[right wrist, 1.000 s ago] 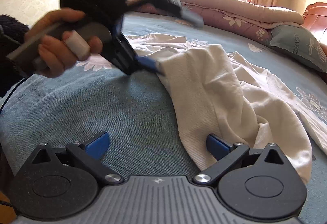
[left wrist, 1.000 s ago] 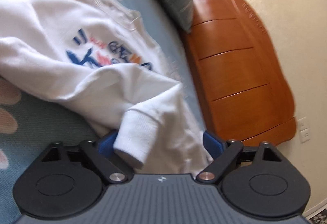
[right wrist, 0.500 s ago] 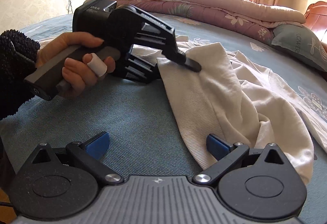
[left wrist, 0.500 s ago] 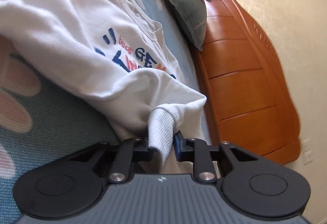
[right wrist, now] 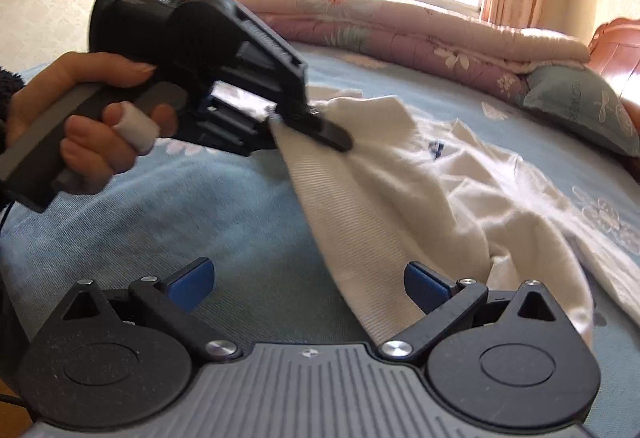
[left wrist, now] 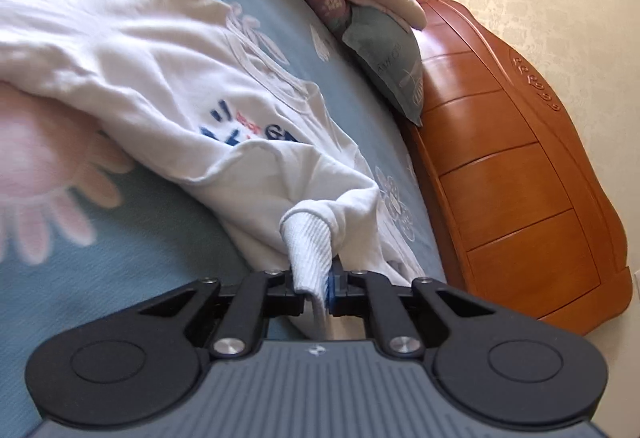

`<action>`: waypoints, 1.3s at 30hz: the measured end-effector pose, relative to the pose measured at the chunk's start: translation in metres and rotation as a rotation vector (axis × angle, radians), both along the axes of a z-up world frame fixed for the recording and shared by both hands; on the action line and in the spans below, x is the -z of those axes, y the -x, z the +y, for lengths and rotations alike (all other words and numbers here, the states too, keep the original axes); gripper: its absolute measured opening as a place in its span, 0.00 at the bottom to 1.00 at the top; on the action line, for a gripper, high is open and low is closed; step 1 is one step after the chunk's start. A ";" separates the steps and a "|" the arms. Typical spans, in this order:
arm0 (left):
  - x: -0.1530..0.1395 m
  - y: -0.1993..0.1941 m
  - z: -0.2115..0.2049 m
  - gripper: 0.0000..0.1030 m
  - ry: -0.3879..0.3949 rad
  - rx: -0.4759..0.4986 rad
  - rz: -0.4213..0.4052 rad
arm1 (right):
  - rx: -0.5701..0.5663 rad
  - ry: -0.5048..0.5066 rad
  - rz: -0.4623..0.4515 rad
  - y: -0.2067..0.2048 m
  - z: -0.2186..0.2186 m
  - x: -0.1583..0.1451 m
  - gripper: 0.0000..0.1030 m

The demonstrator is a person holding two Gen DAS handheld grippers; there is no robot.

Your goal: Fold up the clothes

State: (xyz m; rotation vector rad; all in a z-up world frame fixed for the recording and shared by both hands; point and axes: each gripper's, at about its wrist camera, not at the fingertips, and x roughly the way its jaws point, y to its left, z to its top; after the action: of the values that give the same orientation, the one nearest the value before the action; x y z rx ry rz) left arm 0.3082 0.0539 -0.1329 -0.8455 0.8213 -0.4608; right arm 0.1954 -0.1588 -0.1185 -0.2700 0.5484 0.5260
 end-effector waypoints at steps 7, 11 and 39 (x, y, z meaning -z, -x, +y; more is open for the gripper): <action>-0.033 0.079 0.036 0.08 -0.040 -0.148 -0.019 | -0.053 -0.080 -0.107 0.023 -0.007 -0.022 1.00; -0.044 0.132 0.054 0.08 -0.053 -0.224 -0.004 | -0.048 -0.182 -0.073 0.033 -0.019 -0.032 1.00; 0.020 0.152 0.095 0.11 -0.114 -0.264 0.202 | 0.110 -0.899 0.741 -0.050 -0.156 0.034 1.00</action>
State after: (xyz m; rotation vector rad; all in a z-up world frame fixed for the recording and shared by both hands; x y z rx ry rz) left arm 0.1561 0.1489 -0.1526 -0.8887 0.8973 -0.0961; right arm 0.2452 -0.3152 -0.1529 0.8422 0.9697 0.7120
